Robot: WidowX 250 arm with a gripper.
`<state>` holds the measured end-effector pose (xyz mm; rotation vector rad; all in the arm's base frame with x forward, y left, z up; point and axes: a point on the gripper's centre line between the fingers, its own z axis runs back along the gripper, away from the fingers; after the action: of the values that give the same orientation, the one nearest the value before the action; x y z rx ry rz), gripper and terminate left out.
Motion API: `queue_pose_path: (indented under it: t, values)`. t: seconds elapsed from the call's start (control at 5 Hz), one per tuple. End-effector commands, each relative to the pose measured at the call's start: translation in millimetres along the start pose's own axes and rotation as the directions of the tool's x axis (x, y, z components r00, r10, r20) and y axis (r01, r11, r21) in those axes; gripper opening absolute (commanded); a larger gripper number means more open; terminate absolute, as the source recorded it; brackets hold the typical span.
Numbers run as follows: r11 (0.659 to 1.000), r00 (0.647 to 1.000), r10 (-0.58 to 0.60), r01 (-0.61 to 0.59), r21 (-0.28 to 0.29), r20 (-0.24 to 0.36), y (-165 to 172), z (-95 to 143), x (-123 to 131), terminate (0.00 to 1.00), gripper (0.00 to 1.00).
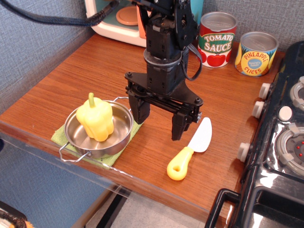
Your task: Put the pepper in front of the microwave
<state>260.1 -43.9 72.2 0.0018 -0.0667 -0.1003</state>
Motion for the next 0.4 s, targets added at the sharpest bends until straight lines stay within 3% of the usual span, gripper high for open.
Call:
queue_pose_path:
  t: [0.0,0.2]
  values:
    - [1.000,1.000,0.000,0.000,0.000,0.000,0,0,0,0.00,1.00]
    - [0.997,0.999,-0.016,0.019,-0.074,0.043,-2,16,1,0.00,1.00]
